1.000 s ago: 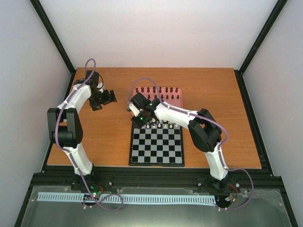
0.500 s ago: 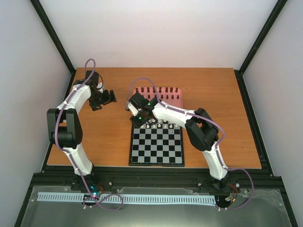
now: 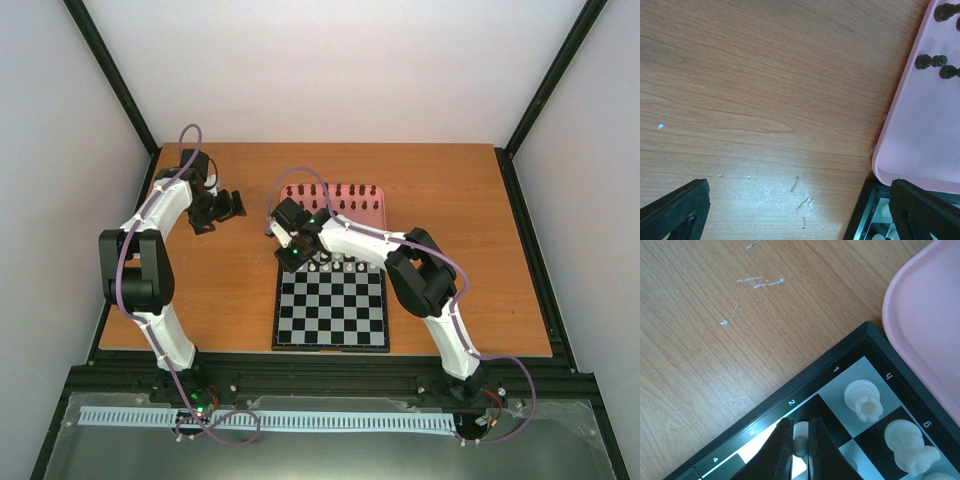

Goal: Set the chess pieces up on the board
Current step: Place the chess piece on the chessboard.

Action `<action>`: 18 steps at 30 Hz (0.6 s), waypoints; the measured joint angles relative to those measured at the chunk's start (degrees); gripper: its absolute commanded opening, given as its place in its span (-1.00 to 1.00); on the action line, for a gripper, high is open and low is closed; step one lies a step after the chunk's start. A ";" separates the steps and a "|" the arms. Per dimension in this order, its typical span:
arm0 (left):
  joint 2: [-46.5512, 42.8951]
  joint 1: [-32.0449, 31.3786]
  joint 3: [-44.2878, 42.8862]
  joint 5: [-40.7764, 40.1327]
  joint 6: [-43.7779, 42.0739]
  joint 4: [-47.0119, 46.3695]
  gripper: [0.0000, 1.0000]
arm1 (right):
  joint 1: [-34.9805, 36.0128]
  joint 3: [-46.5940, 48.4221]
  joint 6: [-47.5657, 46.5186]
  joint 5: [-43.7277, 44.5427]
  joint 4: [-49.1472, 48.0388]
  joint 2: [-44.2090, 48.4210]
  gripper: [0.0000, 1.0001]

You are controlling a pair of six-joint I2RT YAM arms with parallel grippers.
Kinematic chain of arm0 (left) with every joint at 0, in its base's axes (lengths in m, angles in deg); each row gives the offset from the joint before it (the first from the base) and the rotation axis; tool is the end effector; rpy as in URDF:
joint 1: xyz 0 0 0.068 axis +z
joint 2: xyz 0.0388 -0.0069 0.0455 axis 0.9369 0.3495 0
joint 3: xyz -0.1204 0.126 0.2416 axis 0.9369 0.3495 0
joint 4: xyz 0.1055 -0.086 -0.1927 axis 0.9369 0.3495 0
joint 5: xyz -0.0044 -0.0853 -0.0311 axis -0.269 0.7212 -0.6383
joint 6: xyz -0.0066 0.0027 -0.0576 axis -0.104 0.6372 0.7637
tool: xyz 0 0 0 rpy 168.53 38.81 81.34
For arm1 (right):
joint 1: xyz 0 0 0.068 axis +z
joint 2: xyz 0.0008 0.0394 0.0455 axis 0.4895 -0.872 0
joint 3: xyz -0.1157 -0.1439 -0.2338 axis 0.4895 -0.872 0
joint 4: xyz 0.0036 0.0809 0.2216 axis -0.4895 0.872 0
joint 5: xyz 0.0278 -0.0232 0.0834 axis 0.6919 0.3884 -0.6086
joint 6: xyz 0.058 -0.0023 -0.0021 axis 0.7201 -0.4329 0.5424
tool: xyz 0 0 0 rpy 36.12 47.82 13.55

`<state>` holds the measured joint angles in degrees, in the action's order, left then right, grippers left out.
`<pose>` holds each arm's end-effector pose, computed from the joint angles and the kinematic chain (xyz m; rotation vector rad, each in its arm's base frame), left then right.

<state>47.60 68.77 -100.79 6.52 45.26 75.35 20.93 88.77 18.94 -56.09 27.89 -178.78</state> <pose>0.3493 -0.0146 0.2642 -0.4944 2.8187 -0.4267 0.2864 0.3547 0.2035 -1.1530 2.5427 0.4757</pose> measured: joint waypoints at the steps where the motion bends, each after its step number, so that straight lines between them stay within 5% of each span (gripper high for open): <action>1: 0.00 0.00 0.00 0.00 0.00 0.00 0.99 | -0.02 0.00 0.02 0.00 0.02 0.00 -0.82; 18: 0.00 0.00 0.00 0.00 -0.02 0.00 1.00 | -0.28 0.11 0.20 -0.26 0.68 -0.02 -0.52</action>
<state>47.60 68.77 -100.79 6.52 45.24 75.35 20.64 88.88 19.13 -56.36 28.57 -178.80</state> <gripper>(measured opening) 0.998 0.210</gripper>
